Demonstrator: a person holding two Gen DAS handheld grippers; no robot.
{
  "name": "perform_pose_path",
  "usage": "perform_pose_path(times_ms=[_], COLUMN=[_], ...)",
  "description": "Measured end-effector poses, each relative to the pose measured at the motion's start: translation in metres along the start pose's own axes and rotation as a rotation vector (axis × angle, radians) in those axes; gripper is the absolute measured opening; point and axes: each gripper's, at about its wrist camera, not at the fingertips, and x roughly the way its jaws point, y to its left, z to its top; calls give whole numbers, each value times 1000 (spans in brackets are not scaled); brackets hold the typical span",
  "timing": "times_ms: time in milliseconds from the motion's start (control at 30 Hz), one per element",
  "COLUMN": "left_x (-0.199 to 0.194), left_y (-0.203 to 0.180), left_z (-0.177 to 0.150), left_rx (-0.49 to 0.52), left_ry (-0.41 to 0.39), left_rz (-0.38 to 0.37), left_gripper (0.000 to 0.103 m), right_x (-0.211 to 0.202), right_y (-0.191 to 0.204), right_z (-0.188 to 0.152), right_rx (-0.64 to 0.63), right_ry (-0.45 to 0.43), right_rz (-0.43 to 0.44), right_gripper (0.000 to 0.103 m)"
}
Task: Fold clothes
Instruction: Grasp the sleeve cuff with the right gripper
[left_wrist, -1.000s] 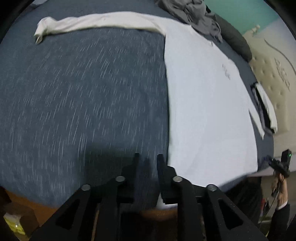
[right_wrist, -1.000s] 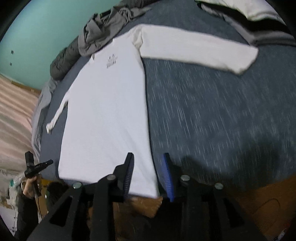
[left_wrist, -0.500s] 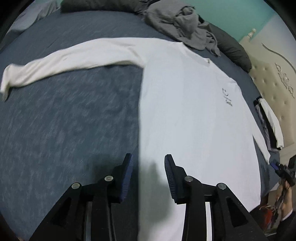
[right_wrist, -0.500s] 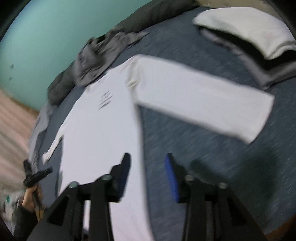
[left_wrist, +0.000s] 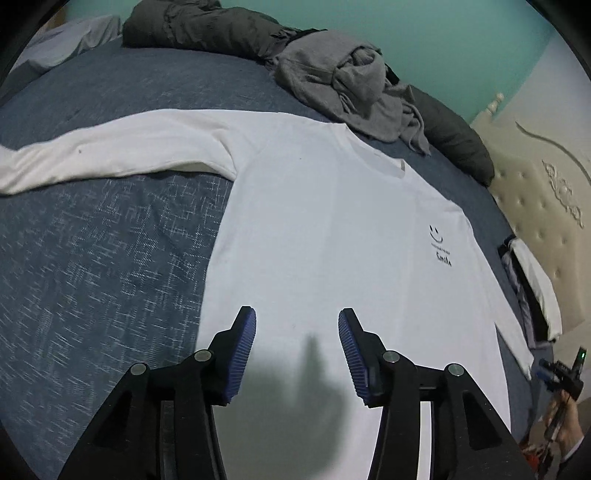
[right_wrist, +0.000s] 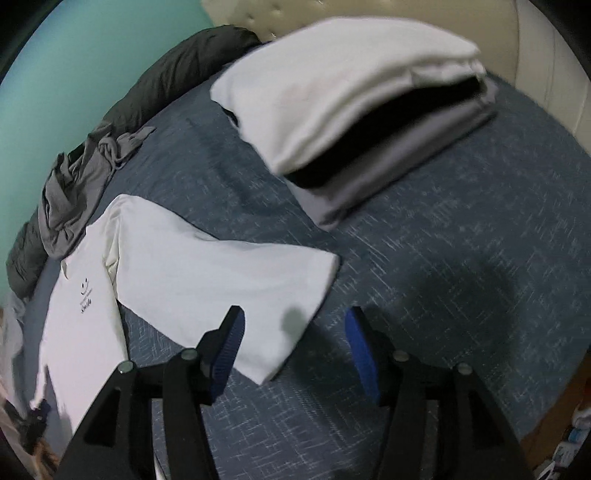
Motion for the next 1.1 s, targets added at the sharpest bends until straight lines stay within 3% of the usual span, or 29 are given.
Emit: perform_pose_path(times_ms=[133,400,533,667,933,1033,1100], left_x=[9,18,17,14,15,15,15], left_y=[3,8,9,6,5,4,3], left_z=[-5,-7,-5,-3,-6,-8,-8], left_rx=[4,2,-10,8,12,20,22], left_ry=[-7,-10,-15,-23,-14,-12,-11], left_rz=[11,27,10,7,2,-4,-5], left_gripper=[51,52,57,57,57,57,57], right_x=[11,32,33,27,-9,-7,-7], right_y=[-2,22,40,55,69,56,45], right_z=[1,-5,-8,-9,2,11,10], right_rx=[3,-69,-166,-223,-268,-208,-159], right_ry=[21,10,-22,-57,-151,-104,-81], right_rz=[8,-91,-190,-202,-150,-83,-93], right_gripper=[60,59,22,3,0,0,2])
